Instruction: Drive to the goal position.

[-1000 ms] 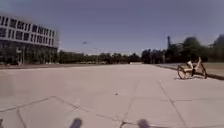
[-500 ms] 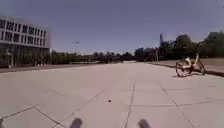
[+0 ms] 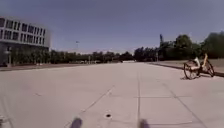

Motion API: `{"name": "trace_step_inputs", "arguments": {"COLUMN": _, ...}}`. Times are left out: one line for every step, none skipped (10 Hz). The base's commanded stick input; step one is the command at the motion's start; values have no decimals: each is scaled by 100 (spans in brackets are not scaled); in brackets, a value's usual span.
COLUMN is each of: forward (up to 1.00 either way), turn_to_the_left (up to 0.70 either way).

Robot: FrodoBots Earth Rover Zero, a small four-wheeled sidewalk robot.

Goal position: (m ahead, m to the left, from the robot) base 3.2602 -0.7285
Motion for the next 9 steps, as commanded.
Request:
{"name": "trace_step_inputs", "arguments": {"forward": 100, "turn_to_the_left": -2}}
{"name": "trace_step_inputs", "arguments": {"forward": 100, "turn_to_the_left": 0}}
{"name": "trace_step_inputs", "arguments": {"forward": 100, "turn_to_the_left": 0}}
{"name": "trace_step_inputs", "arguments": {"forward": 100, "turn_to_the_left": 0}}
{"name": "trace_step_inputs", "arguments": {"forward": 100, "turn_to_the_left": 0}}
{"name": "trace_step_inputs", "arguments": {"forward": 100, "turn_to_the_left": 0}}
{"name": "trace_step_inputs", "arguments": {"forward": 100, "turn_to_the_left": -4}}
{"name": "trace_step_inputs", "arguments": {"forward": 100, "turn_to_the_left": -18}}
{"name": "trace_step_inputs", "arguments": {"forward": 100, "turn_to_the_left": -32}}
